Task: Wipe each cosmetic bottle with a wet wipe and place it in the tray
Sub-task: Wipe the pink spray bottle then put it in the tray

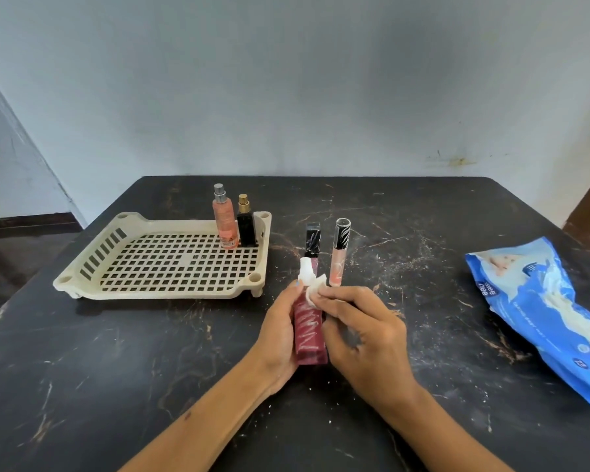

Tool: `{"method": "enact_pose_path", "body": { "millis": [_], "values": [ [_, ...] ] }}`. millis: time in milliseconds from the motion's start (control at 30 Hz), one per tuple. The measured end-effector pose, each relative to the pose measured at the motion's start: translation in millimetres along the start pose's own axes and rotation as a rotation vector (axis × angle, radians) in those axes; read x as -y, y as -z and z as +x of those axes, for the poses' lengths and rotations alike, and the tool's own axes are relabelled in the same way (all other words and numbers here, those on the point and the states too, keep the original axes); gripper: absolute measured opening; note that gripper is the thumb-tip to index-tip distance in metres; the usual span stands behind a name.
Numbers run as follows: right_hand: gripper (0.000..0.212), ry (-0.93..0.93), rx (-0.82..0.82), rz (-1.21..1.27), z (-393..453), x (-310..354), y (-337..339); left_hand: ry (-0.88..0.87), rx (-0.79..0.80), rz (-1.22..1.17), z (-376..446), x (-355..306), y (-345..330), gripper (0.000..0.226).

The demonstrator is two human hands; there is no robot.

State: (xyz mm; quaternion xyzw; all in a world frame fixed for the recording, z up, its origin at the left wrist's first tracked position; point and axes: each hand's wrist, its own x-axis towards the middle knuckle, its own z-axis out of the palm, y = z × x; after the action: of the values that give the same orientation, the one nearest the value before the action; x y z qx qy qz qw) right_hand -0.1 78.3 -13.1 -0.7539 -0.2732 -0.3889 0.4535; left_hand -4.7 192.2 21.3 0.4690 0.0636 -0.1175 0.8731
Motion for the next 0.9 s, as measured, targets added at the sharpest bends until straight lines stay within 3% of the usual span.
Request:
{"method": "enact_pose_path", "body": {
  "millis": [400,800,900],
  "values": [
    [0.016,0.131,0.014,-0.05,-0.3,0.5,3.2,-0.039,-0.024,0.036,-0.9,0.0,1.8,0.042],
    [0.018,0.086,-0.03,-0.077,1.2,-2.8,4.2,-0.121,0.04,0.072,-1.4,3.6,1.0,0.031],
    [0.019,0.084,-0.028,-0.12,2.7,-3.6,1.5,-0.099,0.033,0.02,0.0,6.2,3.0,0.037]
  ]
}}
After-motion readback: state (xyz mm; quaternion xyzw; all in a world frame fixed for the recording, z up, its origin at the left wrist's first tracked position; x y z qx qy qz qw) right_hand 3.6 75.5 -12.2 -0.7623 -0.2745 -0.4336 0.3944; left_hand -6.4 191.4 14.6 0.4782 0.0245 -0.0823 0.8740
